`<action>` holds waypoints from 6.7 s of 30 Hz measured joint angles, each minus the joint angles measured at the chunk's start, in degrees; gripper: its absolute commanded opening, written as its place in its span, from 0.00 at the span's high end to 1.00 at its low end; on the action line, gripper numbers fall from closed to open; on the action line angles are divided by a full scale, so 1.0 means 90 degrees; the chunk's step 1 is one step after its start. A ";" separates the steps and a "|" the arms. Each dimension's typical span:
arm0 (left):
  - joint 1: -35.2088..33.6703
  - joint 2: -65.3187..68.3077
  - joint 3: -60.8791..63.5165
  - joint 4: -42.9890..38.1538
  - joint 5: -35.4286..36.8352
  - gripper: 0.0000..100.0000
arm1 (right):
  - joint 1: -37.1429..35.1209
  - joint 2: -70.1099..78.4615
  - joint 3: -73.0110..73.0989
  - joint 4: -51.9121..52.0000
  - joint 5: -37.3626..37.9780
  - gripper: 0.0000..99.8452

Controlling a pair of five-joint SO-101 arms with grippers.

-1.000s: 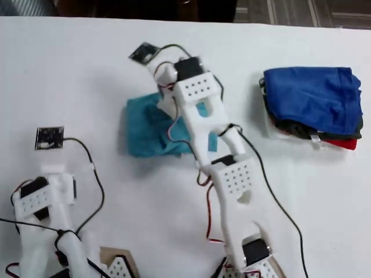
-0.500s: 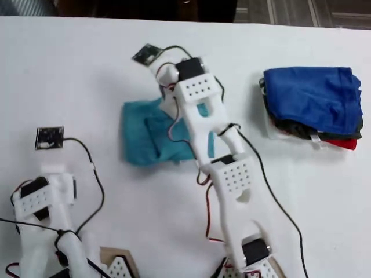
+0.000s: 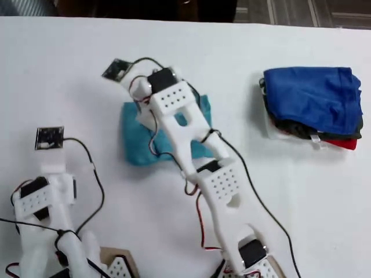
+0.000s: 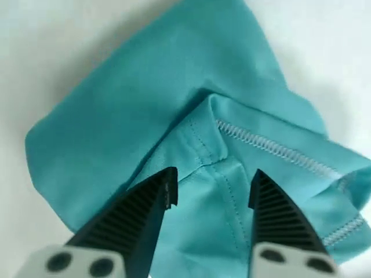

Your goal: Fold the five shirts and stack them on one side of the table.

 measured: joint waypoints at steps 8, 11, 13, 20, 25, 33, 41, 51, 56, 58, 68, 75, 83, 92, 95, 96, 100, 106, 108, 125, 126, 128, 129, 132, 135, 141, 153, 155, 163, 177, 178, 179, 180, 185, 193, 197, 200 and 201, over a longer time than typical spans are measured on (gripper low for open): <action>0.0000 0.0000 0.0020 -0.0098 0.0000 0.97 | 0.0000 0.0000 0.0352 -0.0049 0.0000 0.79; 0.0000 0.0000 0.0020 -0.0098 0.0000 0.97 | 0.0010 0.0000 0.0430 -0.0166 0.0000 0.80; 0.0000 0.0000 0.0020 -0.0098 0.0000 0.97 | 0.0020 0.0117 0.0430 -0.0195 0.0000 0.85; 0.0000 0.0000 0.0020 -0.0098 0.0000 0.97 | 0.0029 0.0459 0.0430 -0.0205 0.0000 0.97; 0.0000 0.0000 0.0020 -0.0098 0.0000 0.97 | 0.0117 0.0459 0.0430 -0.0205 0.0000 0.98; 0.0000 0.0000 0.0020 -0.0098 0.0000 0.97 | 0.0518 -0.0313 0.0430 -0.0176 0.0000 0.98; 0.0000 0.0000 0.0020 -0.0098 0.0000 0.97 | 0.1241 -0.0821 0.0430 -0.0010 0.0000 0.98; 0.0000 0.0000 0.0020 -0.0098 0.0000 0.97 | 0.1709 -0.2129 0.2422 0.0000 0.0000 0.98; 0.0000 0.0000 0.0020 -0.0098 0.0000 0.97 | 0.1719 -0.2940 0.3800 0.0000 -0.0010 0.98; 0.0000 0.0000 0.0020 -0.0098 0.0000 0.97 | 0.1709 -0.3253 0.4220 0.0000 0.0000 0.98; 0.0000 0.0000 0.0020 -0.0098 0.0000 0.97 | 0.1709 -0.3634 0.4962 -0.0254 0.0000 0.86; 0.0000 0.0000 0.0020 -0.0098 0.0000 0.97 | 0.1709 -0.4142 0.4415 -0.0303 0.0283 0.84; 0.0000 0.0000 0.0020 -0.0098 0.0000 0.97 | 0.1426 -0.4952 0.3546 -0.0840 0.0293 0.95; 0.0000 0.0000 0.0020 -0.0098 0.0000 0.97 | 0.1319 -0.2696 0.3897 -0.2188 -0.0098 0.98; 0.0000 0.0000 0.0020 -0.0098 0.0000 0.97 | 0.1651 -0.2002 0.3585 -0.2032 -0.0098 0.98; 0.0000 0.0000 0.0020 -0.0098 0.0000 0.97 | 0.1768 -0.1836 0.3458 -0.1954 -0.0098 0.98; 0.0000 0.0000 0.0020 -0.0098 0.0000 0.97 | 0.2227 -0.1387 0.2950 -0.1758 -0.0098 0.98; 0.0000 0.0000 0.0020 -0.0098 0.0000 0.97 | 0.2549 -0.1338 0.2022 -0.1328 -0.0098 0.98; 0.0000 0.0000 0.0020 -0.0098 0.0000 0.97 | 0.2540 -0.1338 0.1661 -0.1299 -0.0117 0.98; 0.0000 0.0000 0.0020 -0.0098 0.0000 0.97 | 0.2032 0.0117 0.1211 -0.2198 -0.0137 0.98; 0.0000 0.0000 0.0020 -0.0098 0.0000 0.97 | 0.2090 0.0117 0.1153 -0.2198 -0.0137 0.98; 0.0000 0.0000 0.0020 -0.0098 0.0000 0.97 | 0.2208 0.0117 0.1006 -0.2159 -0.0137 0.98; 0.0000 0.0000 0.0020 -0.0098 0.0000 0.97 | 0.2266 0.0117 0.0899 -0.2090 -0.0137 0.98; 0.0000 0.0000 0.0020 -0.0098 0.0000 0.97 | 0.2335 -0.0107 0.0567 -0.1651 -0.0137 0.98; 0.0000 0.0000 0.0010 -0.0098 0.0000 0.97 | 0.2286 -0.0479 0.0244 -0.0977 -0.0137 0.98; 0.0576 0.0000 -0.0889 0.0586 0.0156 0.97 | 0.2315 -0.1182 -0.0117 -0.0059 -0.0137 0.98; 0.2276 0.1162 -0.3868 0.1553 0.1211 0.97 | 0.1885 -0.4181 0.2969 0.0000 -0.0781 0.98; 0.2452 0.1895 -0.4405 0.1631 0.1475 0.97 | 0.1748 -0.4923 0.4024 -0.0117 -0.0860 0.98; 0.3321 0.4923 -0.7131 0.2286 0.2413 0.97 | 0.1709 -0.7179 0.8488 -0.2335 -0.0918 0.98; 0.4249 0.8361 -1.0872 0.3155 0.3165 0.97 | 0.1670 -0.7873 1.1868 -0.5197 -0.0918 0.98; 0.4239 0.8576 -1.1067 0.3155 0.3165 0.97 | 0.1661 -0.7873 1.1946 -0.5284 -0.0918 0.98; 0.4230 0.8801 -1.1272 0.3155 0.3165 0.97 | 0.1651 -0.7873 1.2024 -0.5363 -0.0918 0.98; 0.4230 0.9016 -1.1458 0.3155 0.3165 0.97 | 0.1651 -0.7873 1.2093 -0.5421 -0.0918 0.98; 0.4103 0.9748 -1.2239 0.3263 0.3184 0.97 | 0.1651 -0.7873 1.2542 -0.5880 -0.0908 0.98; 0.4005 1.0002 -1.3070 0.4112 0.3165 0.97 | 0.1895 -0.7883 1.2562 -0.6203 -0.0918 0.98; 0.3956 1.0002 -1.3744 0.4864 0.3165 0.97 | 0.2120 -0.7932 1.1810 -0.5558 -0.0918 0.98; 0.3956 1.0002 -1.4447 0.5578 0.3165 0.97 | 0.2256 -0.7932 1.1038 -0.5079 -0.1270 0.98; 0.3956 1.0002 -1.4681 0.5802 0.3165 0.97 | 0.2286 -0.7932 1.0794 -0.4991 -0.1426 0.98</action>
